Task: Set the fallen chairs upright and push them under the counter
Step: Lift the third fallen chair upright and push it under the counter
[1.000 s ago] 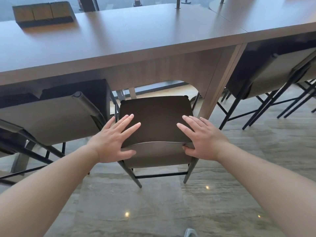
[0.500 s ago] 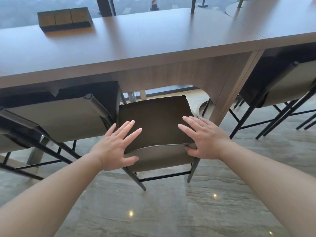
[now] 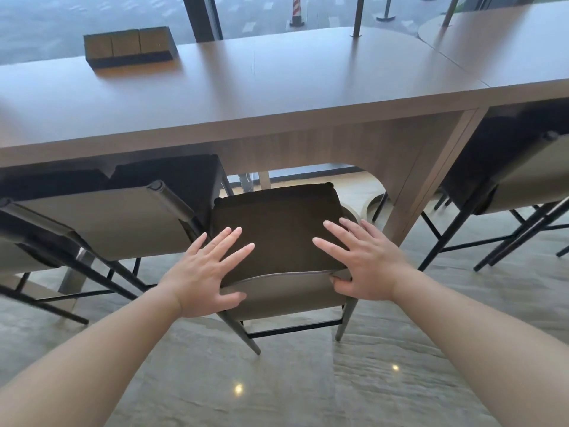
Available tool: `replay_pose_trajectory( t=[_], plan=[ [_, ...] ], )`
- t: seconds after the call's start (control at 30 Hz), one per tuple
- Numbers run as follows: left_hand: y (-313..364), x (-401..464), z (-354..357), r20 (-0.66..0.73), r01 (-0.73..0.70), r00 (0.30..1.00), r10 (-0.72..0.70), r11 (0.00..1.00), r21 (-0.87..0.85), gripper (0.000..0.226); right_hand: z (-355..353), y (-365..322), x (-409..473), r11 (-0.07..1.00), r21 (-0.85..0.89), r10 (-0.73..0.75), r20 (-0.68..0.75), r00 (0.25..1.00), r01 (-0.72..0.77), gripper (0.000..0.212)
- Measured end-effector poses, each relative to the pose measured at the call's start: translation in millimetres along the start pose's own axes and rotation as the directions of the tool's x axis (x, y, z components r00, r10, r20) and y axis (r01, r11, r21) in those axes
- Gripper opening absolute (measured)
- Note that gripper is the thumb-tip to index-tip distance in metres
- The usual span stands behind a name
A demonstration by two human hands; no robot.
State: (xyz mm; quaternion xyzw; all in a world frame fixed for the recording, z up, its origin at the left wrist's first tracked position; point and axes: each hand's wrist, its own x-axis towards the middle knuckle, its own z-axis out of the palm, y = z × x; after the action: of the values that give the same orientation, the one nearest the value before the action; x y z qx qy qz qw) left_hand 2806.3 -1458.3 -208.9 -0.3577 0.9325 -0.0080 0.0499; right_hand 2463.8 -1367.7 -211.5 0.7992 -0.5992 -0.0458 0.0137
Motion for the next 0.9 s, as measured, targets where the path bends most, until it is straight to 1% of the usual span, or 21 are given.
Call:
replay_pose_trajectory(
  t=[0.17, 0.4, 0.63, 0.9],
  plan=[
    [2, 2, -4, -0.015, -0.019, 1.000, 0.019, 1.000, -0.002, 0.088, 1, 3, 1, 0.999, 0.042, -0.004, 0.030, 1.000, 0.003, 0.076],
    [9, -3, -7, -0.013, -0.033, 0.999, 0.033, 0.999, -0.001, 0.084, -2, 0, -12, 0.996, 0.088, -0.021, 0.013, 1.000, 0.020, 0.076],
    [20, 1, -15, -0.058, -0.020, 0.998, 0.019, 0.999, -0.027, 0.078, -1, 5, -21, 0.994, 0.109, 0.017, 0.036, 0.999, -0.021, 0.076],
    [35, 20, -29, -0.067, -0.009, 0.998, 0.011, 0.999, 0.035, 0.077, -2, 20, -37, 0.991, 0.112, 0.062, 0.034, 0.997, -0.065, 0.075]
  ],
)
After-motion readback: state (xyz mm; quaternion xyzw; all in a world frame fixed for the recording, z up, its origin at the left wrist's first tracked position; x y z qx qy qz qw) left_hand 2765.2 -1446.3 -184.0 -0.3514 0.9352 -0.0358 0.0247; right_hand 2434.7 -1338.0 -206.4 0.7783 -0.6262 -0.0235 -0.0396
